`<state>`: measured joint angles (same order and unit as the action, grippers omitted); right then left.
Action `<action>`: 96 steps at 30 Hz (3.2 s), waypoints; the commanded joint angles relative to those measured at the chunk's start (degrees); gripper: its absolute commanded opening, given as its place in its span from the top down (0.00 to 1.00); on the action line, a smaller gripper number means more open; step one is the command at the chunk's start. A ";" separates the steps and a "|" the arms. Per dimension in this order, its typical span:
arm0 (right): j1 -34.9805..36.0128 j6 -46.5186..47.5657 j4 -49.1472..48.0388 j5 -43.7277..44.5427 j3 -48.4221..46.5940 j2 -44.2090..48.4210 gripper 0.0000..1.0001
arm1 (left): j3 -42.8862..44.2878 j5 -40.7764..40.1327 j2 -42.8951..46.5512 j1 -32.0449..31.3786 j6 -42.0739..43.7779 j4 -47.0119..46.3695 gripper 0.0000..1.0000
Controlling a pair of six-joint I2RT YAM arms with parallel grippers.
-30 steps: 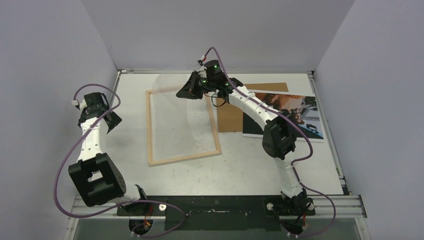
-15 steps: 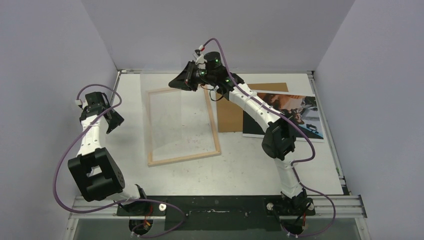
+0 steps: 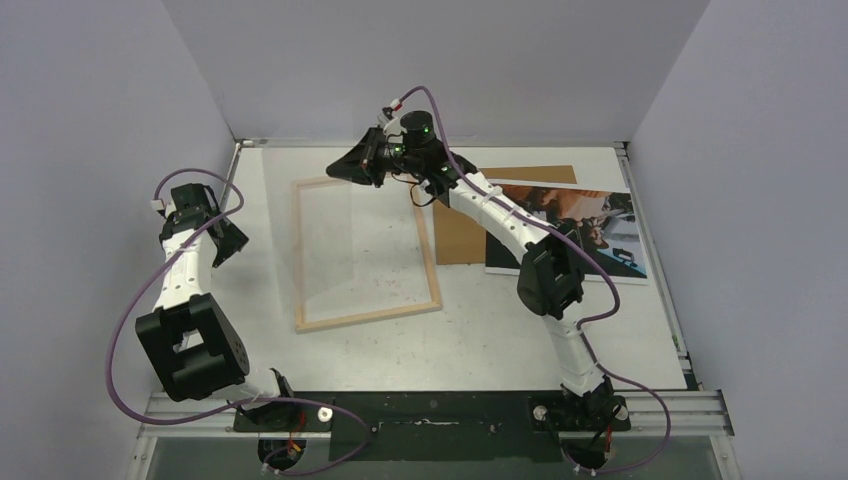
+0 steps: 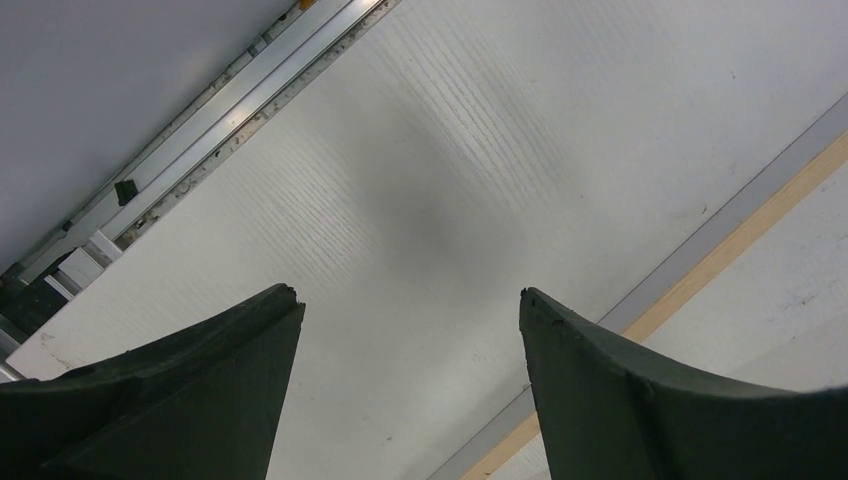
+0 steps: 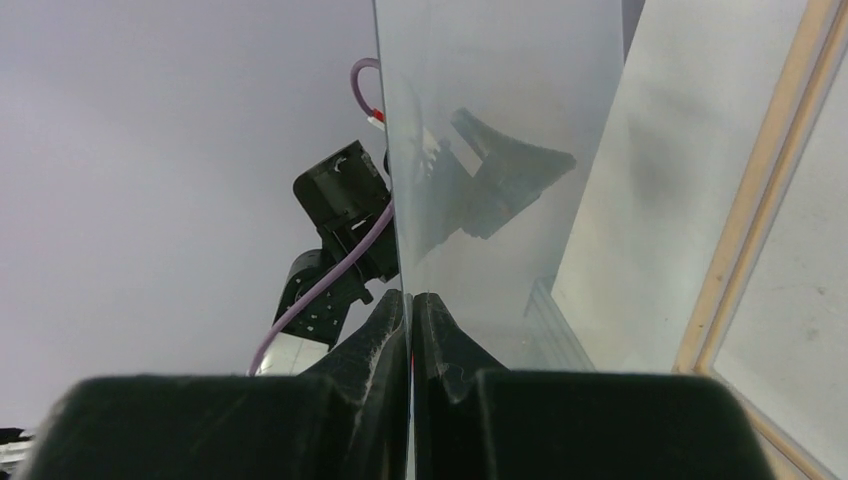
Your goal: Put the photo into the frame
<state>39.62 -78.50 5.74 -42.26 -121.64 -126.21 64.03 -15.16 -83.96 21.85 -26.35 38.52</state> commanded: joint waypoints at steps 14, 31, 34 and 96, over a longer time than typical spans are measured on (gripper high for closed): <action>0.56 1.14 -1.89 -2.79 1.13 -6.36 1.00 | 2.51 0.03 0.08 0.06 -0.77 1.21 0.22; -7.59 26.31 18.11 -2.93 4.11 -11.15 1.00 | -0.29 21.87 -3.63 -0.05 1.70 -3.98 0.23; -7.72 29.01 16.56 -3.18 4.74 -11.29 1.00 | -1.18 25.10 -4.63 -0.06 1.86 -5.21 0.23; -11.08 47.94 18.69 -0.66 3.32 -10.03 1.00 | 2.06 38.57 -21.28 -3.08 4.01 -6.83 0.60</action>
<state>29.06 -34.68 22.37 -42.68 -113.71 -138.10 63.79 22.50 -104.29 18.85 -23.29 31.53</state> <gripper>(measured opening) 0.030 0.401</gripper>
